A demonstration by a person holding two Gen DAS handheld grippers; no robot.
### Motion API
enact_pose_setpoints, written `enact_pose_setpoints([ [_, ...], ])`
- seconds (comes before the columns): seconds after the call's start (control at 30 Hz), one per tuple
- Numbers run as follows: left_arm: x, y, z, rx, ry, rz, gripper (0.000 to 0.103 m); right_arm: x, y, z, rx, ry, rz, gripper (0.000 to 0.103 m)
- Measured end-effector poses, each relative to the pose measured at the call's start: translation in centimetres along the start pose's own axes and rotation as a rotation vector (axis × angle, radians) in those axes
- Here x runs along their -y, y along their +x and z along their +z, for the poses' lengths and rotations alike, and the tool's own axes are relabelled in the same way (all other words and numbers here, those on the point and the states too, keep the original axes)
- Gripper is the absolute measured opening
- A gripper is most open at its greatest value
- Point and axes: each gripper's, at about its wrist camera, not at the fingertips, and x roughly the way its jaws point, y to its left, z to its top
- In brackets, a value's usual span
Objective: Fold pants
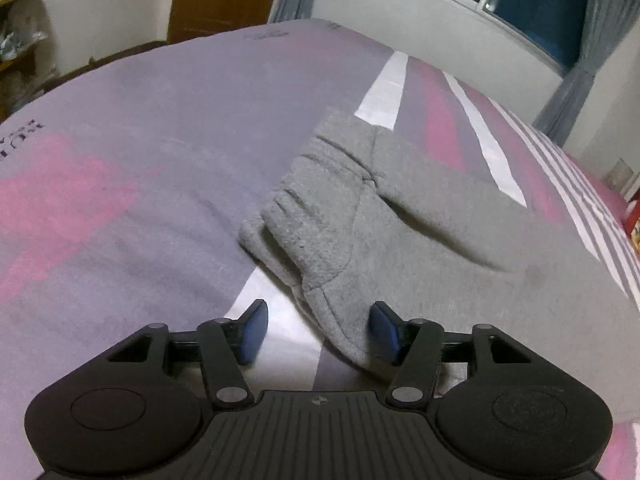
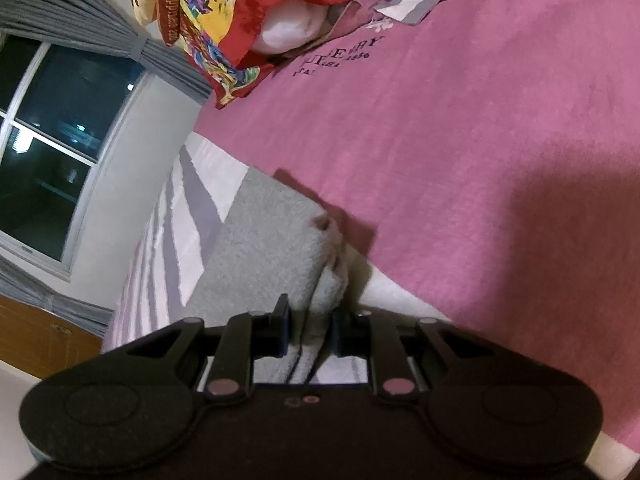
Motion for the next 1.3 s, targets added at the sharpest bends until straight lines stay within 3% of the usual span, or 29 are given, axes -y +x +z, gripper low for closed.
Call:
enact_pose_setpoints([
  [0.1, -0.3, 0.1, 0.1, -0.006, -0.023, -0.012, 0.058, -2.2, -0.5, -0.2, 0.028, -0.116, -0.055, 0.015],
  [0.3, -0.7, -0.2, -1.5, 0.005, -0.026, -0.040, 0.058, -6.9, -1.7, -0.7, 0.099, -0.284, -0.086, 0.014],
  [0.57, -2.0, -0.2, -2.1, 0.009, -0.039, -0.086, 0.059, -17.8, -1.7, -3.4, 0.132, -0.613, -0.010, 0.014],
  [0.73, -2.7, -0.2, -2.4, 0.015, -0.043, -0.128, 0.059, -24.3, -0.1, -8.9, 0.091, -0.808, 0.084, 0.014],
  [0.9, -3.1, -0.3, -2.5, 0.016, -0.044, -0.145, 0.059, -28.8, 2.0, -16.8, -0.007, -1.053, 0.178, 0.014],
  [1.0, -3.1, -0.4, -2.6, 0.022, -0.045, -0.150, 0.059, -29.9, 3.4, -21.3, -0.093, -1.165, 0.221, 0.014],
  [1.1, -3.2, -0.4, -2.8, 0.021, -0.045, -0.157, 0.059, -30.0, 4.7, -25.4, -0.162, -1.259, 0.209, 0.014],
  [1.3, -3.1, -0.4, -3.0, 0.023, -0.044, -0.161, 0.059, -30.5, 4.1, -28.8, -0.155, -1.344, 0.238, 0.014],
])
